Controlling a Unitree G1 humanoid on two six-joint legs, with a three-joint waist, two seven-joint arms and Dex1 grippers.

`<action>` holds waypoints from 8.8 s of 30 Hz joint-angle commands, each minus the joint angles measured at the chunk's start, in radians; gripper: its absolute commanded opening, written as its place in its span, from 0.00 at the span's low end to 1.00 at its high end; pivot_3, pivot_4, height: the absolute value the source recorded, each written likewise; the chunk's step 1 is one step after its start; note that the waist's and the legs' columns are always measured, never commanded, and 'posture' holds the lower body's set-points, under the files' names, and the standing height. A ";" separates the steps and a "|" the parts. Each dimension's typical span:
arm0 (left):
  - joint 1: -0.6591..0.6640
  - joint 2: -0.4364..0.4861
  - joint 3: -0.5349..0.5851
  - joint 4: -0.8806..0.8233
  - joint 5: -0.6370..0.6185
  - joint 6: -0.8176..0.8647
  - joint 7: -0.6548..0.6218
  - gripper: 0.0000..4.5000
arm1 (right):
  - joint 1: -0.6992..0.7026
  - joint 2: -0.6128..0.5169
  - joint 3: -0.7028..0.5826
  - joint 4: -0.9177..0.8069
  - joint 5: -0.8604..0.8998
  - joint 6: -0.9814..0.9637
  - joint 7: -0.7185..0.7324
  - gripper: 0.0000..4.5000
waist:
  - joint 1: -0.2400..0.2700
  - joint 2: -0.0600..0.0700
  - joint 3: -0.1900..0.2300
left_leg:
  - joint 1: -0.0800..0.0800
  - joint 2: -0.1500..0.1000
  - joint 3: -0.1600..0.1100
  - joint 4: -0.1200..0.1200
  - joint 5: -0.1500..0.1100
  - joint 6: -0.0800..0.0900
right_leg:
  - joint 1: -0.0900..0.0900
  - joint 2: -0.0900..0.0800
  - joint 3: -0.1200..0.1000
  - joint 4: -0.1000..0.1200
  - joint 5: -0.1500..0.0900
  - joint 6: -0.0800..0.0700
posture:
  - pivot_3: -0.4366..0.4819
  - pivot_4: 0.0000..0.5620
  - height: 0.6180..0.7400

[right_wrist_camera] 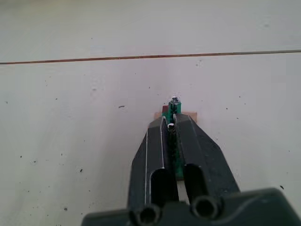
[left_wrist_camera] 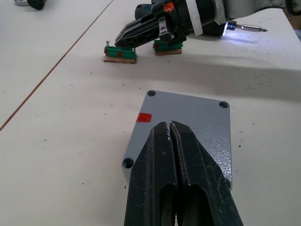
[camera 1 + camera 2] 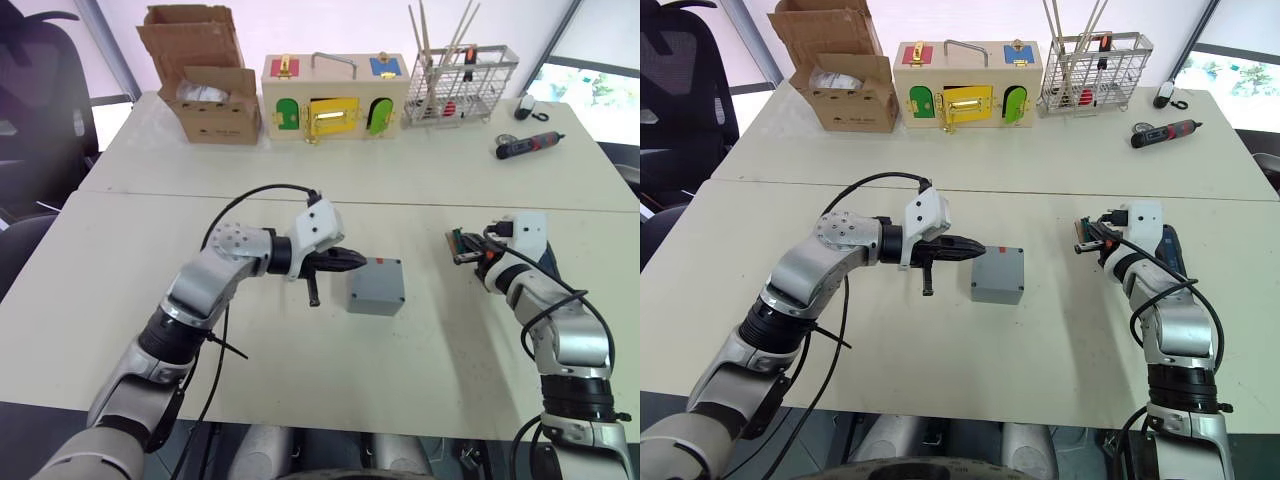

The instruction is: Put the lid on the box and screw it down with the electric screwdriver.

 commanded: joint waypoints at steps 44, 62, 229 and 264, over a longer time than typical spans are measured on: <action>0.053 0.179 -0.001 -0.143 -0.027 0.038 -0.096 0.00 | 0.117 -0.089 0.129 -0.523 0.264 0.174 0.172 0.01 | -0.017 0.000 0.000 | 0.000 0.001 0.000 0.000 -0.001 0.002 | 0.000 -0.002 0.001 -0.001 0.000 0.000 | 0.48 0.27 0.62; 0.045 0.166 -0.007 -0.128 -0.021 0.026 -0.088 0.00 | 0.129 -0.098 0.093 -0.512 0.259 0.176 0.165 0.01 | -0.017 0.000 0.000 | 0.000 0.001 0.000 0.000 -0.001 0.002 | 0.000 -0.002 0.001 -0.001 0.000 0.000 | 0.48 0.27 0.62; 0.059 -0.087 -0.219 -0.240 0.006 -0.057 -0.029 0.00 | -0.418 -0.822 0.561 0.535 0.142 0.692 0.828 0.99 | -0.017 0.004 0.001 | -0.001 0.001 0.002 0.000 -0.003 0.005 | 0.002 -0.005 0.000 -0.009 0.000 0.000 | 0.48 0.27 0.62; -0.079 0.031 -0.006 0.047 -0.051 -0.107 -0.126 0.00 | -0.477 -0.567 -0.479 0.280 0.138 0.985 0.726 0.42 | -0.010 0.016 0.000 | -0.012 0.002 0.001 -0.003 0.000 0.000 | -0.010 -0.004 -0.002 -0.007 0.002 0.000 | 0.48 0.27 0.62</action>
